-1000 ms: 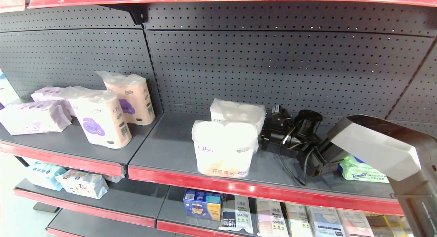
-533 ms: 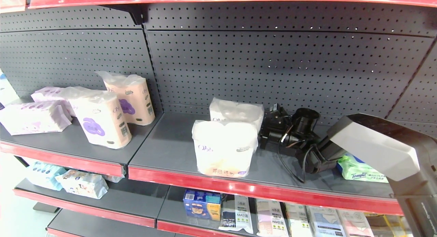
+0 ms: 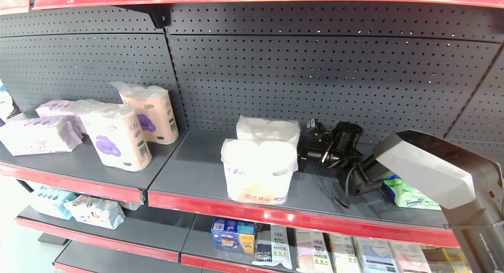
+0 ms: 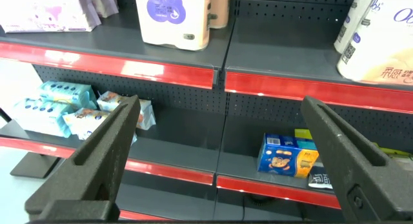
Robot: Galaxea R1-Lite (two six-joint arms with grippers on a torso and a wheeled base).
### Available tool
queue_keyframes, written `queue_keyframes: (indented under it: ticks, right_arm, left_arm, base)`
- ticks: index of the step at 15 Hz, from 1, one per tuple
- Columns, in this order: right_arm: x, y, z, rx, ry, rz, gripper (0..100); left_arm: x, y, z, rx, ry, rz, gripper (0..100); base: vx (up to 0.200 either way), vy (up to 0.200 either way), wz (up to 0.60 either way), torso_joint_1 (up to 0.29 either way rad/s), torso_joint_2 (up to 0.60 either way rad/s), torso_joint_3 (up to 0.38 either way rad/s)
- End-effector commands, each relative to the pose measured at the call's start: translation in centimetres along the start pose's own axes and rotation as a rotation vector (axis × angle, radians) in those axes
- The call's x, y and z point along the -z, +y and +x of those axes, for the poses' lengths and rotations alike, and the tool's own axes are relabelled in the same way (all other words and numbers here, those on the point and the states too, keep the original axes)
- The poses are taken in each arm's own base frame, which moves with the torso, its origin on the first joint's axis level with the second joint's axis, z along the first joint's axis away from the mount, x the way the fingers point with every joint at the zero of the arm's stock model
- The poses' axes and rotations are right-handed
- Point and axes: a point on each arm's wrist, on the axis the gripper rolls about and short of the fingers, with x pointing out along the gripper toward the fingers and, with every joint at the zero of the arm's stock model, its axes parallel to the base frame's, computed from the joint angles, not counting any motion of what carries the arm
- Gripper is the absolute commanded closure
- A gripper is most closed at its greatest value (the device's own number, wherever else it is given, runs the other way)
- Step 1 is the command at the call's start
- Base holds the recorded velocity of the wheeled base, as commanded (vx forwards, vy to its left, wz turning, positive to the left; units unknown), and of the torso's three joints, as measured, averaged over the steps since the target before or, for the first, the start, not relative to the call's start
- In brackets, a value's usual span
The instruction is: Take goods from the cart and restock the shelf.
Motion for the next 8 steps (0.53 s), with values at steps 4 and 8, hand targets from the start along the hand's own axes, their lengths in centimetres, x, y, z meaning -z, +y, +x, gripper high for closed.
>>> queue_keyframes:
  ticks: [4,8]
  right_arm:
    - [0.12,-0.50,0.36,0.031,0.015,0.021,100]
    - [0.21,-0.78,0.19,0.029,0.029,0.048,100]
  left_arm:
    - [0.00,0.00,0.01,-0.001,0.002,-0.001,0]
    - [0.00,0.00,0.01,-0.001,0.002,-0.001,0]
  base:
    - [0.000,0.000,0.00,0.000,0.00,0.000]
    - [0.000,0.000,0.00,0.000,0.00,0.000]
